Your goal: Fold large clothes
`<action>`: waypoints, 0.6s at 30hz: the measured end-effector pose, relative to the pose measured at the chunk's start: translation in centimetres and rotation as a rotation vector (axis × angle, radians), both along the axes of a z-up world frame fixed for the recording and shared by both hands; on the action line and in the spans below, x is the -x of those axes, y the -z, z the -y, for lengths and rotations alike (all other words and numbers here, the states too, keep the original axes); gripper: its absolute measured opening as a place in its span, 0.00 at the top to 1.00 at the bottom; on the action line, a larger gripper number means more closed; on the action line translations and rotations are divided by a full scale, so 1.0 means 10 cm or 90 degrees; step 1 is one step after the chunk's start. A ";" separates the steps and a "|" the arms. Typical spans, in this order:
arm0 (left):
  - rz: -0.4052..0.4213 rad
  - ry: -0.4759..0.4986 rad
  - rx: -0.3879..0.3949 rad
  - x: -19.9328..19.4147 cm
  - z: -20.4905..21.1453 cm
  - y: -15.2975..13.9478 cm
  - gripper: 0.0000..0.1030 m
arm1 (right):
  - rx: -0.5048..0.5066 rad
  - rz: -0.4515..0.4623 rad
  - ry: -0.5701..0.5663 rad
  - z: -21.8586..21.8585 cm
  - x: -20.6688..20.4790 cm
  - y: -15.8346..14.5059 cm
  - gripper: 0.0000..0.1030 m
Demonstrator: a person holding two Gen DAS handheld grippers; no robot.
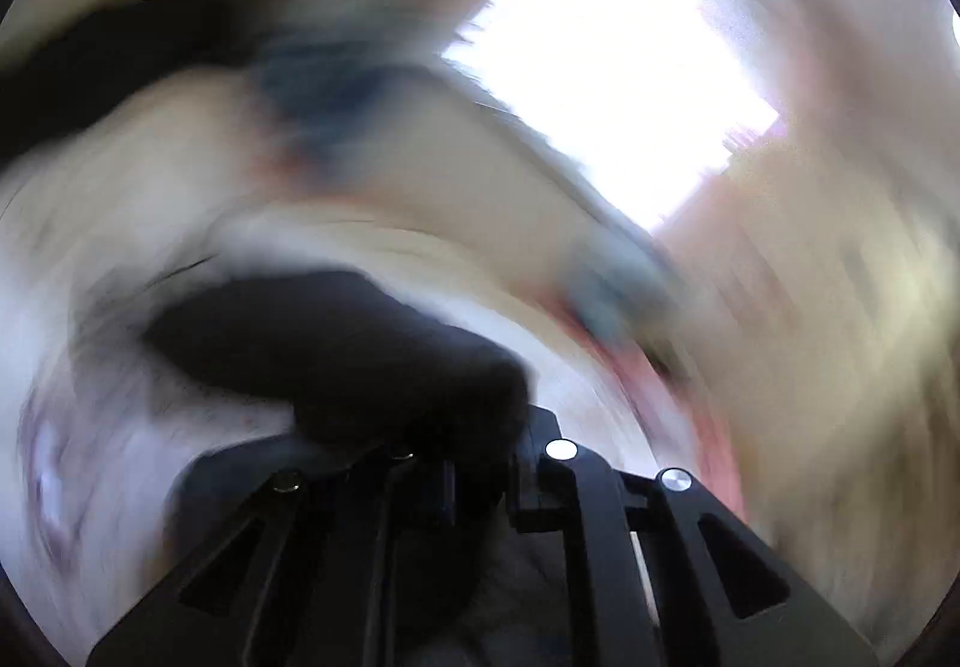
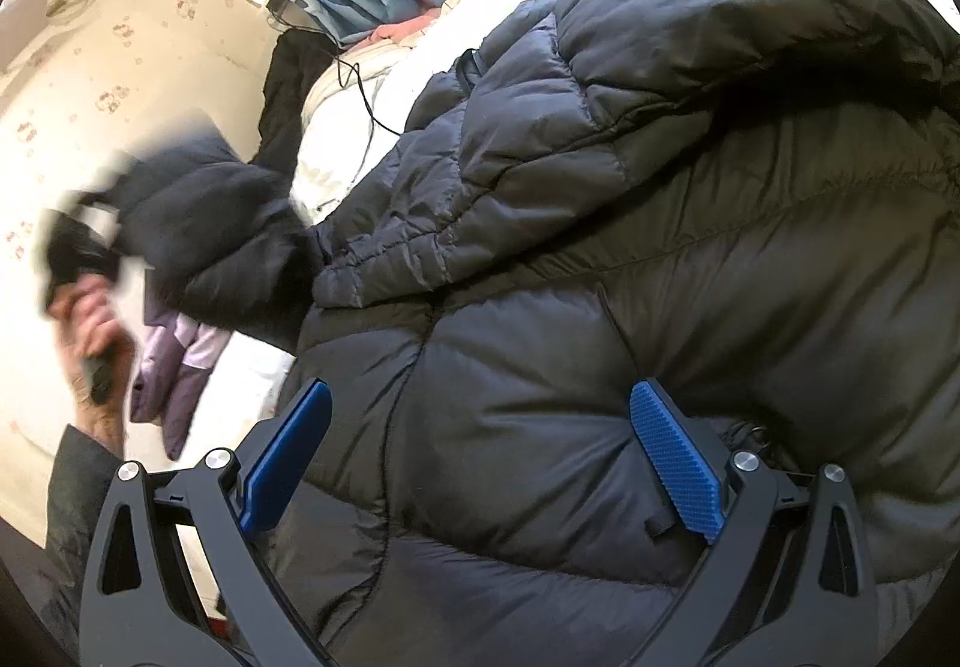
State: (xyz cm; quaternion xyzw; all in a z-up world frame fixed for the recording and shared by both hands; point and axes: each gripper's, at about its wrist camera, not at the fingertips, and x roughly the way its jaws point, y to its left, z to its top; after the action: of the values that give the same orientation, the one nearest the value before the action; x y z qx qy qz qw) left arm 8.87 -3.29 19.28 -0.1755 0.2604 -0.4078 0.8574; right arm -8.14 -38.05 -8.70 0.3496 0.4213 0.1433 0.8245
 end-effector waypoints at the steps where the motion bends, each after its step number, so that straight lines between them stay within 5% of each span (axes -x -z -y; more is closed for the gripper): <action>1: 0.042 0.092 -0.081 0.24 0.33 -0.18 0.89 | -0.009 0.001 0.000 0.02 0.00 -0.01 0.06; 4: 0.043 0.239 -0.245 0.65 0.84 -0.10 0.88 | -0.032 0.025 -0.004 0.07 0.02 -0.11 0.06; 5: 0.028 0.243 -0.339 0.72 0.99 0.07 0.85 | -0.024 0.048 -0.009 0.07 0.04 -0.20 0.06; 8: -0.027 0.179 -0.504 0.69 1.11 0.52 0.83 | 0.059 0.096 -0.002 0.05 0.11 -0.42 0.07; 11: -0.044 0.082 -0.491 0.66 0.96 0.58 0.83 | 0.099 0.128 0.033 0.17 0.19 -0.59 0.07; 14: -0.069 0.035 -0.340 0.78 0.64 0.46 0.74 | 0.087 0.140 0.050 0.27 0.23 -0.66 0.06; 16: -0.069 0.040 -0.314 0.80 0.65 0.54 0.62 | 0.111 0.208 -0.002 0.08 0.29 -0.87 0.06; 18: -0.084 0.073 -0.324 0.90 0.81 0.71 0.62 | 0.170 0.317 -0.092 -0.29 0.47 -1.13 0.07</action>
State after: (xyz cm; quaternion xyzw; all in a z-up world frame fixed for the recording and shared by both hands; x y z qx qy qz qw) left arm -0.15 -11.38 12.16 0.0345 0.4196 -0.3650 0.8304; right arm -12.82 -35.12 2.63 0.1613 0.2450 0.2264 0.9288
